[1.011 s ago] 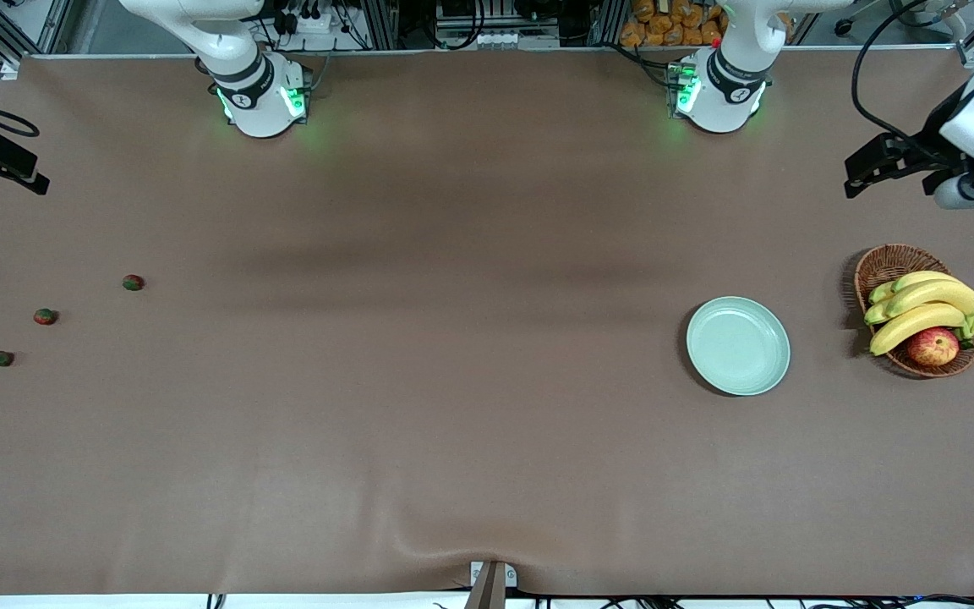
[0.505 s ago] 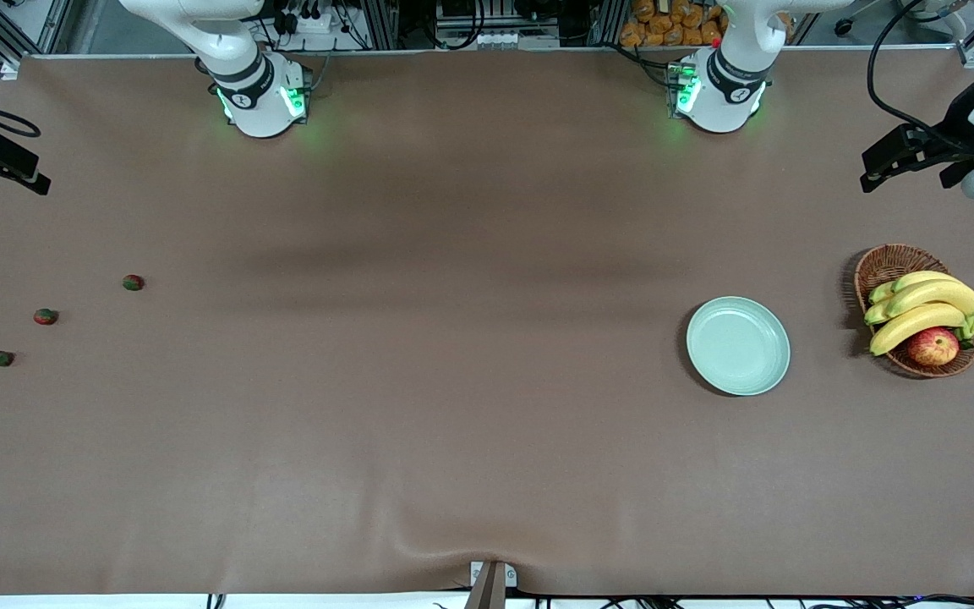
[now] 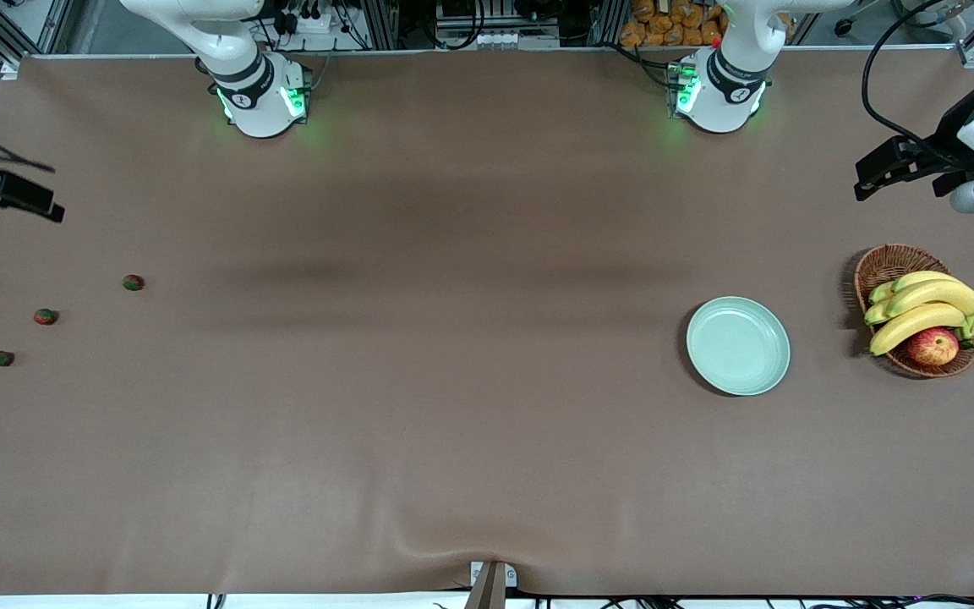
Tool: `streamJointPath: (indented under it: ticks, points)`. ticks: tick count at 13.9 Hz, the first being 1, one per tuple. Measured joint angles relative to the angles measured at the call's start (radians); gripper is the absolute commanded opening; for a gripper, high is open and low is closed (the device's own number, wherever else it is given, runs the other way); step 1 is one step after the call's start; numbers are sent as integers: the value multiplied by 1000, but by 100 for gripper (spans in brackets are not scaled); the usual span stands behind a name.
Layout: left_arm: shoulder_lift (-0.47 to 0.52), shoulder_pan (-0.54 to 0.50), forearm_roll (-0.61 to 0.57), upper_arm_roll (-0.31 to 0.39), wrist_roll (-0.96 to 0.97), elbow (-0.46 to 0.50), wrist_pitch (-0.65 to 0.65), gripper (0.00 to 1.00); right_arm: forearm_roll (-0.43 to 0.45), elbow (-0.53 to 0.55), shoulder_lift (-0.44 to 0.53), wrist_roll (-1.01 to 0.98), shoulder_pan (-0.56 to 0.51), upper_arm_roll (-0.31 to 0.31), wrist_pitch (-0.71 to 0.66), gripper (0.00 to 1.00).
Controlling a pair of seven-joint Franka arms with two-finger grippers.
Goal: Collect all strawberries into plate
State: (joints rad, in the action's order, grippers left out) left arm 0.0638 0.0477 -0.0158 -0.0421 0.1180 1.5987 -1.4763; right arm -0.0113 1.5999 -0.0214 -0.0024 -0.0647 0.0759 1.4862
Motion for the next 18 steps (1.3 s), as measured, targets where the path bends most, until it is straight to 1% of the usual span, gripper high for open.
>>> streamJointPath:
  ticks: [3, 5, 7, 9, 14, 16, 18]
  points:
    - [-1, 0, 0, 0, 0, -1, 0, 100, 0, 3, -56, 0, -42, 2, 15, 100]
    - [-1, 0, 0, 0, 0, -4, 0, 100, 0, 14, -104, 0, -59, 2, 53, 100]
    - [-1, -1, 0, 1, 0, -5, 0, 100, 0, 52, -148, 0, -73, 3, 114, 100]
    - [-1, -1, 0, 1, 0, -5, 0, 100, 0, 137, -170, 0, -92, 3, 217, 100]
    - [-4, 0, 0, 1, 0, 2, 0, 100, -1, 386, -185, 0, -128, 4, 438, 100]
    - [-8, 0, 0, 1, 0, 7, 0, 100, -1, 470, -215, 0, -150, 4, 545, 100]
    - [-10, 0, 0, 0, 0, 9, 0, 100, -1, 520, -269, -27, -190, 5, 656, 100]
